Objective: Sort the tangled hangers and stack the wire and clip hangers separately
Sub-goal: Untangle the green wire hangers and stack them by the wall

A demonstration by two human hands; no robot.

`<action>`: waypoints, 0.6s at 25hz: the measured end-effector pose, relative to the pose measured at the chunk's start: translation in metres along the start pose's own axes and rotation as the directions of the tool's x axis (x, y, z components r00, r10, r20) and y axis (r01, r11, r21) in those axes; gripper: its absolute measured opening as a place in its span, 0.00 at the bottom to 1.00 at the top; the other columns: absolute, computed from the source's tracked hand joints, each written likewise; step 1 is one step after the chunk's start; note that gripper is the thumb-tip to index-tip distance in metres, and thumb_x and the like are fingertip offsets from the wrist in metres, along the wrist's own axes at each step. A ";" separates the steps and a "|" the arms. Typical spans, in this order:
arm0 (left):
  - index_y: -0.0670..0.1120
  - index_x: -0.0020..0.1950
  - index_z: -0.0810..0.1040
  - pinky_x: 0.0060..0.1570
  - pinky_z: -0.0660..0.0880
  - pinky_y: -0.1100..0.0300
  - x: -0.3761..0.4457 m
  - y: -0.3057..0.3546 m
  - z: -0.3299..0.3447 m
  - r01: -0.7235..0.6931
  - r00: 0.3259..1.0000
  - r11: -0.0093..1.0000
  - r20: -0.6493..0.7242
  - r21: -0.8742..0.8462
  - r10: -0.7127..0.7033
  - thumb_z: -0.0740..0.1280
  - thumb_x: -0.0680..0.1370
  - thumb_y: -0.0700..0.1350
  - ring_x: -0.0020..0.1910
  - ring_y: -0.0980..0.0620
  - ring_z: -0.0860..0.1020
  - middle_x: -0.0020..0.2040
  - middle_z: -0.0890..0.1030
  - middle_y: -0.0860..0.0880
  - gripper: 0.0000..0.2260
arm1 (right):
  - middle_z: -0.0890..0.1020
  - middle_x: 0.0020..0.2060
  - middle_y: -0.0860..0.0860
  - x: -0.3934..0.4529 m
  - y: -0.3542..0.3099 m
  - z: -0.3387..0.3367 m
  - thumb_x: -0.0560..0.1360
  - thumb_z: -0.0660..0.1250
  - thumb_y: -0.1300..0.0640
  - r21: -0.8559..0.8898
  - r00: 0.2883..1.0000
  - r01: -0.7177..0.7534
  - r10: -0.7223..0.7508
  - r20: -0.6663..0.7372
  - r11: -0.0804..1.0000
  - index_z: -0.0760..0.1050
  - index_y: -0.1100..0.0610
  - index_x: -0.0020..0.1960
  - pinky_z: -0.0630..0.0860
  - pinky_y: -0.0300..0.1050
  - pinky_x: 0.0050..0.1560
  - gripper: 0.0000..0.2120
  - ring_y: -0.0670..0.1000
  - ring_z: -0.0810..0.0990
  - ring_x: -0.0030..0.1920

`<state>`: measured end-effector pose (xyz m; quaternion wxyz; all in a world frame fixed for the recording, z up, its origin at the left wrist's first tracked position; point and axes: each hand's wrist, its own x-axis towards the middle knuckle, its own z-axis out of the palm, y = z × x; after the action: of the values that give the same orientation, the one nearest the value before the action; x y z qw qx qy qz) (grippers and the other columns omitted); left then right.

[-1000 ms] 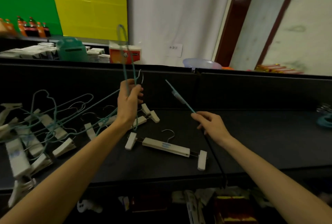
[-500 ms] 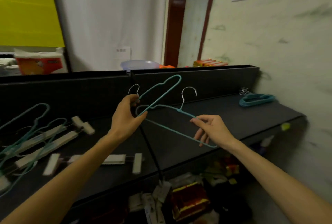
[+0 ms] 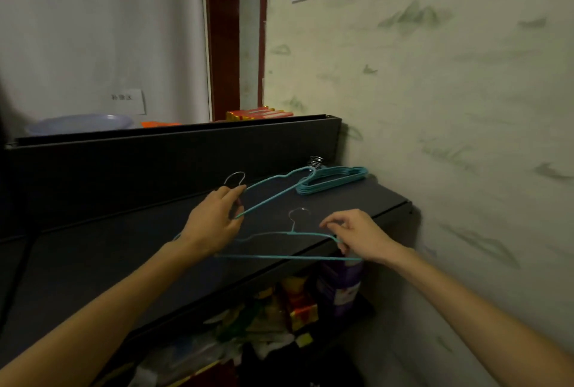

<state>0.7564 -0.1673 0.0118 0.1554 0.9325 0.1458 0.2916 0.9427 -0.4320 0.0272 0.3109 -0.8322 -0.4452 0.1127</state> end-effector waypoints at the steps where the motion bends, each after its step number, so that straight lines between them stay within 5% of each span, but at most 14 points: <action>1: 0.51 0.78 0.65 0.52 0.75 0.56 0.013 0.009 0.010 0.007 1.000 1.000 -0.016 0.005 -0.007 0.65 0.80 0.51 0.54 0.55 0.73 0.55 0.73 0.56 0.26 | 0.85 0.33 0.50 0.008 0.017 -0.010 0.83 0.63 0.54 -0.030 1.000 0.015 -0.015 -0.016 0.999 0.82 0.49 0.56 0.76 0.40 0.35 0.09 0.45 0.81 0.31; 5: 0.49 0.75 0.69 0.49 0.77 0.54 0.062 0.018 0.030 0.076 0.996 0.997 -0.056 -0.002 -0.076 0.69 0.78 0.52 0.51 0.54 0.75 0.54 0.75 0.56 0.26 | 0.86 0.48 0.45 0.047 0.064 -0.034 0.81 0.60 0.40 -0.413 0.996 0.060 -0.079 -0.029 0.909 0.82 0.46 0.57 0.79 0.49 0.47 0.16 0.47 0.83 0.49; 9: 0.49 0.74 0.71 0.45 0.77 0.58 0.101 0.014 0.052 0.134 0.987 0.990 -0.086 -0.045 -0.138 0.71 0.78 0.51 0.46 0.56 0.76 0.52 0.77 0.55 0.25 | 0.83 0.50 0.43 0.090 0.082 -0.052 0.69 0.54 0.20 -0.401 0.998 0.064 -0.057 0.029 0.914 0.80 0.42 0.58 0.76 0.47 0.48 0.35 0.47 0.80 0.51; 12: 0.49 0.73 0.72 0.46 0.76 0.61 0.127 0.008 0.072 0.111 0.989 0.993 -0.090 -0.046 -0.115 0.72 0.77 0.51 0.47 0.57 0.76 0.53 0.77 0.55 0.25 | 0.81 0.58 0.46 0.108 0.097 -0.057 0.62 0.53 0.14 -0.626 0.972 0.230 -0.148 0.181 0.745 0.70 0.46 0.72 0.76 0.49 0.55 0.50 0.51 0.80 0.57; 15: 0.49 0.73 0.73 0.45 0.75 0.62 0.161 0.001 0.086 0.108 0.987 0.992 -0.116 -0.073 -0.116 0.72 0.77 0.50 0.48 0.57 0.77 0.53 0.78 0.55 0.25 | 0.81 0.60 0.46 0.131 0.110 -0.070 0.63 0.54 0.15 -0.637 0.950 0.304 -0.272 0.152 0.709 0.70 0.48 0.72 0.77 0.49 0.57 0.50 0.50 0.80 0.58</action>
<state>0.9341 -0.1271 0.0249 0.1932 0.8981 0.1973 0.3424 1.1251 -0.4003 0.0254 0.0043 -0.8053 -0.5875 -0.0799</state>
